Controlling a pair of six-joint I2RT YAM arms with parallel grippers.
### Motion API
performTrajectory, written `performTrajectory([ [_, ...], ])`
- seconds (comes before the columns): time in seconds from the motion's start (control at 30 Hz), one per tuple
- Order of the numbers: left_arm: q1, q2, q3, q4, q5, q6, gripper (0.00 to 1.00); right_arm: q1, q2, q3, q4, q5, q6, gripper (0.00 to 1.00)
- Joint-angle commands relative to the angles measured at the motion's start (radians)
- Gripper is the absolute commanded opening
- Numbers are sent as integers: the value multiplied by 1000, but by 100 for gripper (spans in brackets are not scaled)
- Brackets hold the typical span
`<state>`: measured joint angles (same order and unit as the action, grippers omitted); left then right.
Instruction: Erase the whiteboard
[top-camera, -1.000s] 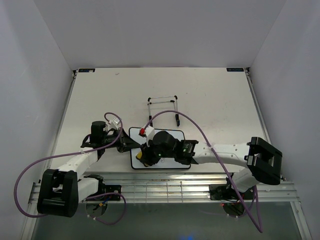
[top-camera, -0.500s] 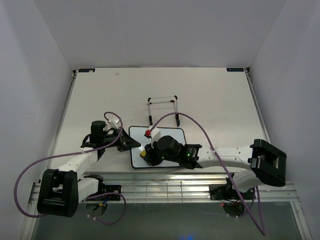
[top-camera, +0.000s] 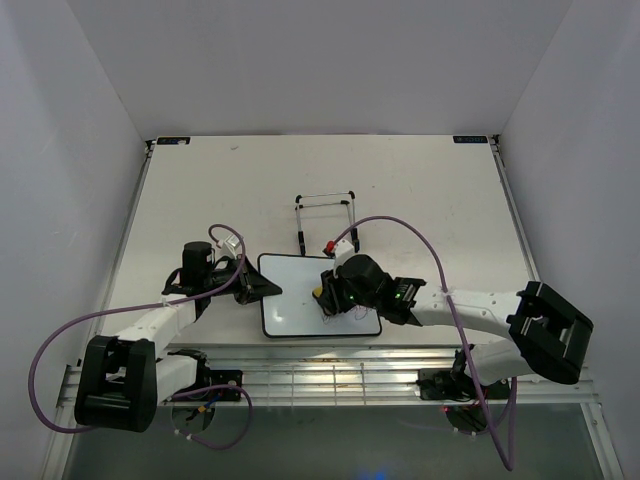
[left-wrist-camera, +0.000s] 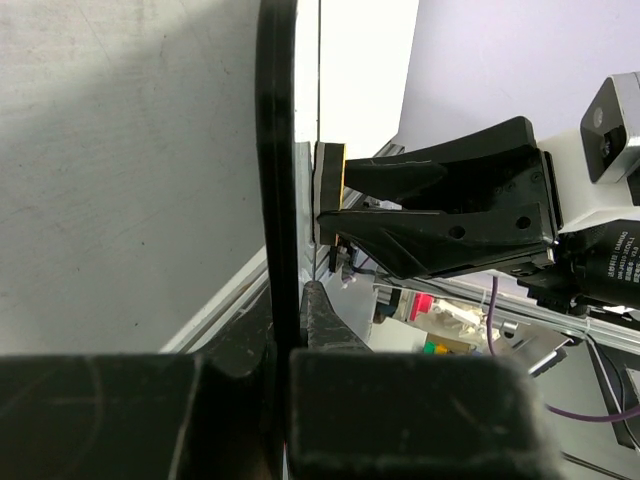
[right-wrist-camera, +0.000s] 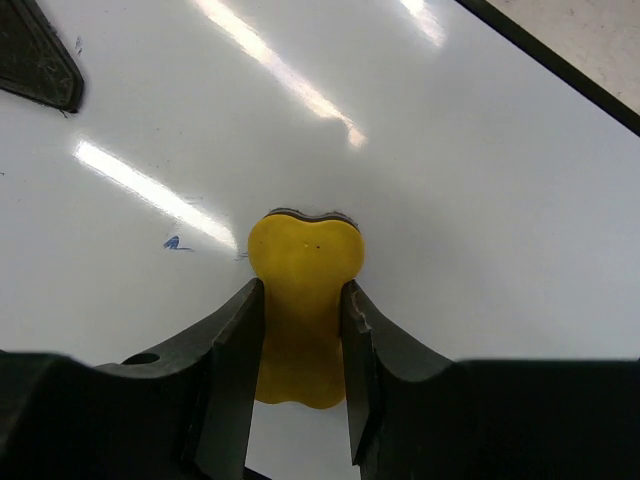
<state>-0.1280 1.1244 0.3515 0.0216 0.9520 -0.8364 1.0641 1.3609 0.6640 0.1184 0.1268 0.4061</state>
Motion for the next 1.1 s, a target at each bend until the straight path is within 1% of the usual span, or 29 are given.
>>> performTrajectory([
  [0.0,-4,-6,14,31,8,36,0,13,0,16,-102,-76,-15,32],
  [0.03,-2,-8,14,31,8,34,0,19,0,31,-88,-107,-13,32],
  [0.1,-2,-6,14,31,7,34,0,51,12,54,-79,-116,-6,32],
  [0.13,-4,-6,14,32,8,34,0,62,18,86,-72,-153,-6,32],
  [0.2,-2,-8,14,32,8,36,0,97,56,130,-80,-168,-13,32],
  [0.37,-4,-12,10,32,8,34,0,171,147,282,-112,-196,-29,31],
  [0.47,-2,-15,7,34,8,34,0,204,194,333,-117,-208,-35,31],
  [0.53,-2,-15,7,37,10,34,0,212,225,377,-117,-205,-39,31],
  [0.6,-4,-17,6,40,13,33,0,215,242,404,-152,-182,-39,31],
  [0.67,-4,-21,3,41,16,30,0,214,251,411,-155,-153,-41,31],
  [0.77,-4,-26,1,43,21,26,0,198,260,419,-206,-76,-33,31],
  [0.8,-5,-26,0,44,25,26,0,191,261,402,-223,-46,-26,30],
  [0.9,-5,-29,0,44,27,26,0,146,235,346,-221,-32,10,30],
  [1.07,-5,-34,-3,47,25,23,0,62,175,201,-220,-29,43,30],
])
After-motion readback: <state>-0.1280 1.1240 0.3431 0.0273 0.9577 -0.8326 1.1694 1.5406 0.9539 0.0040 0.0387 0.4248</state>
